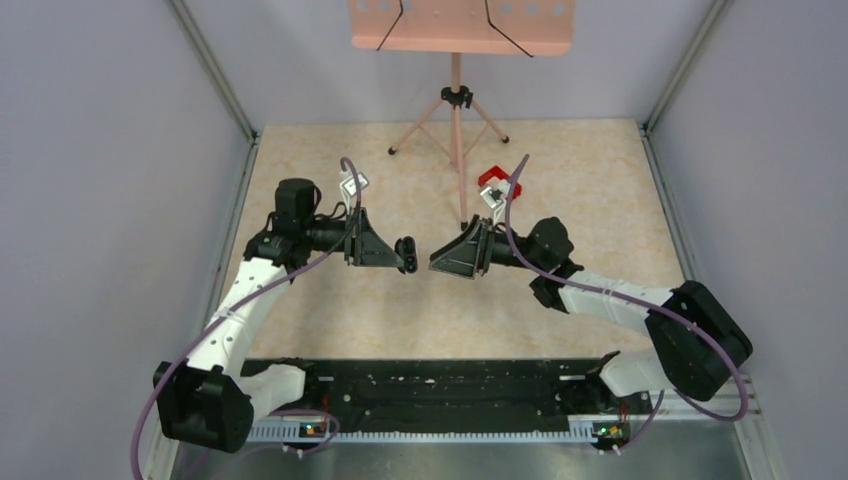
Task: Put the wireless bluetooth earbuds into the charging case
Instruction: Pass from the left arm to the right, then pick up the left earbud from the corner of the board.
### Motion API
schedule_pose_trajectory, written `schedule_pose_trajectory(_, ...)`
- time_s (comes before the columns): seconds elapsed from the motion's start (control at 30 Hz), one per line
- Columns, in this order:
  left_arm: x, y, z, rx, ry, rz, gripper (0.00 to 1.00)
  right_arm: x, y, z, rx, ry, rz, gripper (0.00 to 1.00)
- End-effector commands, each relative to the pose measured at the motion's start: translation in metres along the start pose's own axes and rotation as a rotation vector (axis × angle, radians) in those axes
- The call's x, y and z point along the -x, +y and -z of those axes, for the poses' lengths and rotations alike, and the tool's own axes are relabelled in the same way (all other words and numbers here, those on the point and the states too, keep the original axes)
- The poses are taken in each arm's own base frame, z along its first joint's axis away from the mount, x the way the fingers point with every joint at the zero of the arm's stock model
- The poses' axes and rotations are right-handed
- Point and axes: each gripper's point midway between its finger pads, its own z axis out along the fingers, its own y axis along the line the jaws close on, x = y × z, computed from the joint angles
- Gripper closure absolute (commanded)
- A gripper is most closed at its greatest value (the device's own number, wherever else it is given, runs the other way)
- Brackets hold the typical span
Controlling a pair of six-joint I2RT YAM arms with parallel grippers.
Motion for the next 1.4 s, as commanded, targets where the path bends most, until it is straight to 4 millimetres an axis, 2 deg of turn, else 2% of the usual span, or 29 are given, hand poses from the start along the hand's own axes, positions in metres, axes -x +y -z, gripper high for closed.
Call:
schedule_pose_trajectory(0.0, 0.001, -0.014, 0.001, -0.047, -0.001, -0.061, 1.0, 0.011, 0.035, -0.017, 0.153, 0.007, 0.09, 0.37)
schedule_pose_trajectory(0.23, 0.002, -0.016, -0.002, -0.057, -0.003, -0.069, 1.0, 0.009, 0.028, -0.028, 0.166, 0.007, 0.059, 0.38)
schedule_pose_trajectory(0.97, -0.001, -0.017, -0.004, -0.065, 0.002, -0.071, 1.0, 0.005, 0.031, -0.043, 0.249, 0.037, 0.01, 0.6)
schedule_pose_trajectory(1.13, 0.0, -0.016, -0.004, -0.064, 0.001, -0.071, 1.0, 0.005, 0.028, -0.044, 0.241, 0.042, 0.005, 0.78)
schedule_pose_trajectory(1.23, 0.0, -0.018, -0.004, -0.067, 0.0, -0.081, 1.0, 0.003, 0.024, -0.045, 0.23, 0.045, -0.007, 1.0)
schedule_pose_trajectory(1.27, 0.001, -0.018, -0.004, -0.066, -0.002, -0.081, 1.0, 0.003, 0.022, -0.045, 0.223, 0.044, -0.014, 1.0)
schedule_pose_trajectory(1.3, 0.001, -0.018, -0.004, -0.063, -0.004, -0.082, 0.94, 0.003, 0.022, -0.045, 0.22, 0.04, -0.017, 1.0)
schedule_pose_trajectory(1.37, 0.003, -0.017, -0.004, -0.05, -0.013, -0.081, 0.67, 0.003, 0.017, -0.044, 0.195, 0.03, -0.034, 1.0)
